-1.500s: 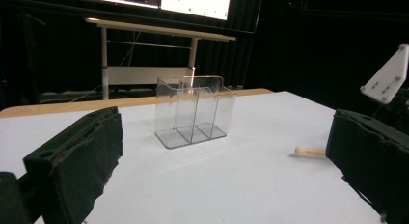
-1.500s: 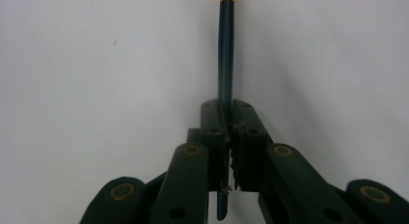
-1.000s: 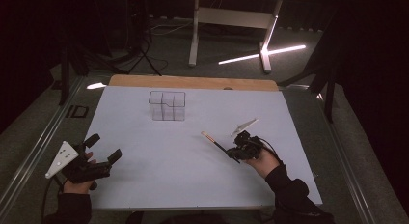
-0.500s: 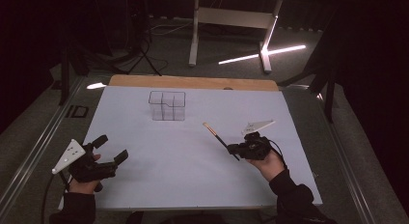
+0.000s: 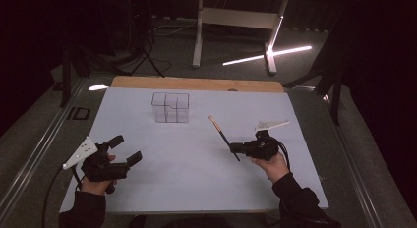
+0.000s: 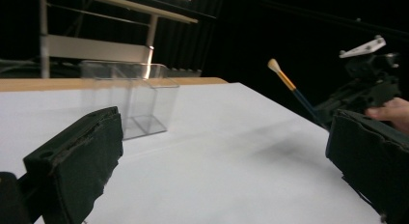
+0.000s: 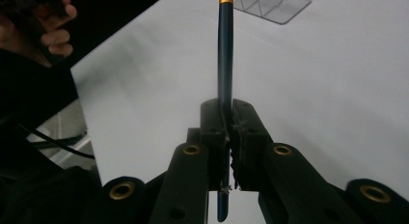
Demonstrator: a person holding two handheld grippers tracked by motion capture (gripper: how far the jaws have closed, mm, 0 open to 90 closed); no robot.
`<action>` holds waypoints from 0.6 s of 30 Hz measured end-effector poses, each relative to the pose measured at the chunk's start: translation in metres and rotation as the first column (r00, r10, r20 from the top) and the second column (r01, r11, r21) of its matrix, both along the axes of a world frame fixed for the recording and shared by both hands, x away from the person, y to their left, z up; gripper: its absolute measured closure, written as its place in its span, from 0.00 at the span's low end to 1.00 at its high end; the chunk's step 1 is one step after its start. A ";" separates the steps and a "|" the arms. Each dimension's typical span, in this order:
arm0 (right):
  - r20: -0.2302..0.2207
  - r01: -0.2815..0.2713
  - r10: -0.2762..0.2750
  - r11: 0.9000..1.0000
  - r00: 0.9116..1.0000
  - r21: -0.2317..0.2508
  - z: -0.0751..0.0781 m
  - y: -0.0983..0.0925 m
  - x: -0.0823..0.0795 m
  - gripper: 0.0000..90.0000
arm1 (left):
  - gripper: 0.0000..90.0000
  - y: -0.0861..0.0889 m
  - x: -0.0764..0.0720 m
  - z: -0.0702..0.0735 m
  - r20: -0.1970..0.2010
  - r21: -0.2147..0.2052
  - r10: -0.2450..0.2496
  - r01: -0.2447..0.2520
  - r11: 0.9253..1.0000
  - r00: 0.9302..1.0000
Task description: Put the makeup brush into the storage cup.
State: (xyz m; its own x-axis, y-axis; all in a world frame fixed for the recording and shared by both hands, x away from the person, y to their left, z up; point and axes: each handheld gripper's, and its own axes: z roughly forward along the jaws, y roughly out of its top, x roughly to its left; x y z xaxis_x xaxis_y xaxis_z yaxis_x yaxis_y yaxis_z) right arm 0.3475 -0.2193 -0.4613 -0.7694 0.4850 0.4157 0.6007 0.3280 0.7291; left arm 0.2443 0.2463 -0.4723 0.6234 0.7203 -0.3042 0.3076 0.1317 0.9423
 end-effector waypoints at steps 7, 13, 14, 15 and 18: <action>-0.046 -0.015 0.017 0.999 0.999 0.042 -0.002 0.003 0.001 0.94 | 0.00 -0.013 0.012 0.007 -0.076 -0.023 -0.053 0.051 0.998 0.996; 0.010 -0.021 0.020 0.995 1.000 0.096 0.003 0.006 0.001 0.94 | 0.00 -0.029 0.024 0.017 -0.067 -0.013 -0.119 0.119 0.993 0.991; 0.022 -0.024 0.022 0.993 1.000 0.118 0.003 0.006 0.001 0.94 | 0.00 -0.032 0.026 0.019 -0.060 -0.012 -0.136 0.136 0.991 0.989; 0.051 -0.025 0.019 0.993 0.999 0.116 0.005 0.007 0.001 0.94 | 0.00 -0.035 0.029 0.021 -0.056 -0.008 -0.142 0.142 0.990 0.988; 0.070 -0.025 0.016 0.990 0.997 0.141 0.006 0.007 0.001 0.94 | 0.00 -0.042 0.035 0.024 -0.055 -0.006 -0.156 0.156 0.988 0.986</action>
